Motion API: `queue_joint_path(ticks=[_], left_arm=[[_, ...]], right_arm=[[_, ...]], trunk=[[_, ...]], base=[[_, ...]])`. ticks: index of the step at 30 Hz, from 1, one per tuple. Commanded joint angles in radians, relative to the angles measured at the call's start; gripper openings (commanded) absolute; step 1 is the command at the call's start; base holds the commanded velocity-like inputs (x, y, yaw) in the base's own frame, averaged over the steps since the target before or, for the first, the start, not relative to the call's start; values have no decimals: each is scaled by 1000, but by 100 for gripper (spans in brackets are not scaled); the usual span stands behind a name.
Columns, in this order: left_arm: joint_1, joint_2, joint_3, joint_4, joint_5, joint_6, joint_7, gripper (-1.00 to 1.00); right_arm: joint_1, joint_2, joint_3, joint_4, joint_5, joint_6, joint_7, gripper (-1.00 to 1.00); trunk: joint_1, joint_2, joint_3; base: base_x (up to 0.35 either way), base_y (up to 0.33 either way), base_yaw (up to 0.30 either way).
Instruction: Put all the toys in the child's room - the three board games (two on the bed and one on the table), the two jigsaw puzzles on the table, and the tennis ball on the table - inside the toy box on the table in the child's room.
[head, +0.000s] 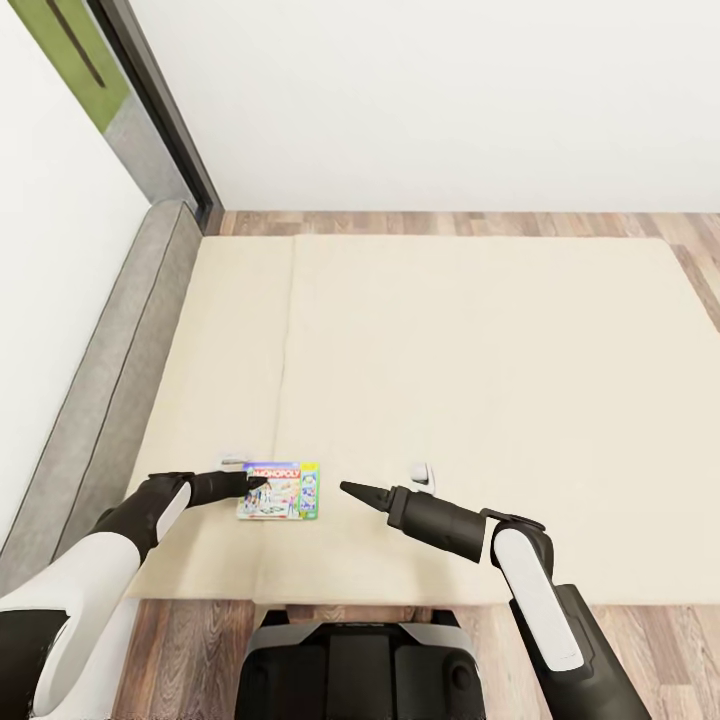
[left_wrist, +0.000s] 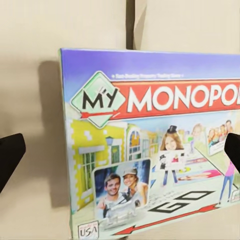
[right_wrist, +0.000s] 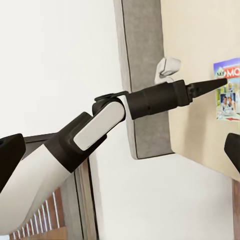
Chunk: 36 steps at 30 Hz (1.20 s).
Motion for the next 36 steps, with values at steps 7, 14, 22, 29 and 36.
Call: queue_joint_path(ticks=[7,14,22,29,36], left_arm=[[0,-3,-6,-1,10,-7,9,100],[0,-8,-6,-1,11,-12,11,100],[0,-14,-6,-6,13,-16,11,100],[0,-16,-6,-7,13,-19,8,100],[0,-17,-6,-8,13,-20,5,100]], right_arm=[[0,0,-2,0,7,3,7,100],[0,1,-1,0,7,3,6,100],[0,0,-2,0,6,3,7,100],[0,-1,-2,0,7,2,7,100],[0,0,-1,0,6,2,6,100]], trunk=[[0,-2,-12],[0,-2,-22],[0,-2,-34],[0,-2,-44],[0,-2,-54]], base=[[0,0,0],[0,0,0],[0,0,0],[0,0,0],[0,0,0]])
